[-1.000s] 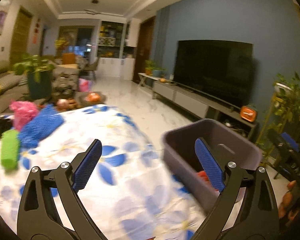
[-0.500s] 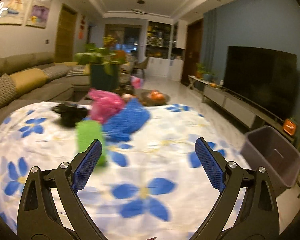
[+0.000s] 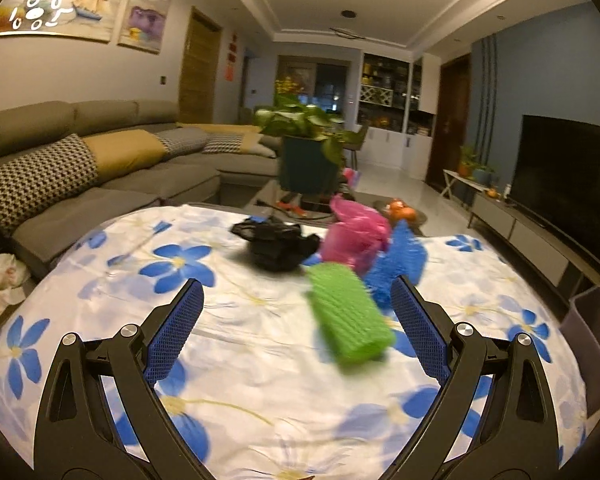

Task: Collect trash
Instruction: 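Move both open grippers back over the table toward the mesh sleeves, then grasp the green mesh sleeve with the left gripper while the right grasps the blue mesh sleeve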

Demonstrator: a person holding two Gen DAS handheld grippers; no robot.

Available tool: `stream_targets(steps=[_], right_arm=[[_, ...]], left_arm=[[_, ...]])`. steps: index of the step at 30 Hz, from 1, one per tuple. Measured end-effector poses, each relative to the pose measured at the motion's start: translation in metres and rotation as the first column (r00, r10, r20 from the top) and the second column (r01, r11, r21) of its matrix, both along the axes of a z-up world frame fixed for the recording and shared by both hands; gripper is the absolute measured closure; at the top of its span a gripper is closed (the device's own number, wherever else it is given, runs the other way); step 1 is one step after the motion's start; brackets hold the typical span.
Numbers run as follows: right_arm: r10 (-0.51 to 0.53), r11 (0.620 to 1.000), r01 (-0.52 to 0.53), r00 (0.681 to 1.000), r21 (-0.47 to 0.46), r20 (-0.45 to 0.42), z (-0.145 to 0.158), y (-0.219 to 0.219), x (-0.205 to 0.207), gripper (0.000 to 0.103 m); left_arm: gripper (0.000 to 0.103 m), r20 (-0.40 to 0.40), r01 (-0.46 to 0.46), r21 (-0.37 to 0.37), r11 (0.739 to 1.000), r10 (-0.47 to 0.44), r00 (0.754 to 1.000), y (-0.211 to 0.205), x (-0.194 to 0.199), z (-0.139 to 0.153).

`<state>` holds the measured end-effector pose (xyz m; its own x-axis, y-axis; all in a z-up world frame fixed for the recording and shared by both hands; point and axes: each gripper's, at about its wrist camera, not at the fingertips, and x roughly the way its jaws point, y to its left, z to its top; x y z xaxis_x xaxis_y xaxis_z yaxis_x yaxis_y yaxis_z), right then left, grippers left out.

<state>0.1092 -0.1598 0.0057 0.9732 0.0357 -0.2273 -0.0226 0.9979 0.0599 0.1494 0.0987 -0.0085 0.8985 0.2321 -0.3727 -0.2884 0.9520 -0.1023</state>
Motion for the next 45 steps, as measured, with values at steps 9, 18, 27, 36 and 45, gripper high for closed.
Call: stream_targets(steps=[9, 18, 27, 36, 45], right_arm=[[0.046, 0.999, -0.046, 0.999, 0.013, -0.011, 0.001, 0.024, 0.025, 0.021], [0.071, 0.997, -0.071, 0.997, 0.011, -0.025, 0.000, 0.038, 0.044, 0.021], [0.116, 0.993, -0.118, 0.990, -0.020, -0.081, -0.011, 0.066, 0.065, 0.022], [0.138, 0.988, -0.144, 0.985, -0.048, -0.107, -0.017, 0.090, 0.077, 0.022], [0.165, 0.982, -0.175, 0.977, -0.069, -0.132, -0.020, 0.129, 0.109, 0.022]], left_arm=[[0.010, -0.063, 0.069, -0.024, 0.997, -0.071, 0.996, -0.008, 0.044, -0.017], [0.015, -0.189, 0.120, -0.058, 0.991, -0.129, 0.973, -0.018, 0.093, -0.041], [0.063, -0.271, 0.175, -0.182, 0.968, -0.221, 0.937, -0.005, 0.109, -0.063], [0.090, -0.205, 0.236, -0.223, 0.946, -0.282, 0.937, 0.004, 0.091, -0.055], [0.090, -0.043, 0.172, -0.095, 0.981, -0.176, 0.983, 0.034, 0.043, -0.001]])
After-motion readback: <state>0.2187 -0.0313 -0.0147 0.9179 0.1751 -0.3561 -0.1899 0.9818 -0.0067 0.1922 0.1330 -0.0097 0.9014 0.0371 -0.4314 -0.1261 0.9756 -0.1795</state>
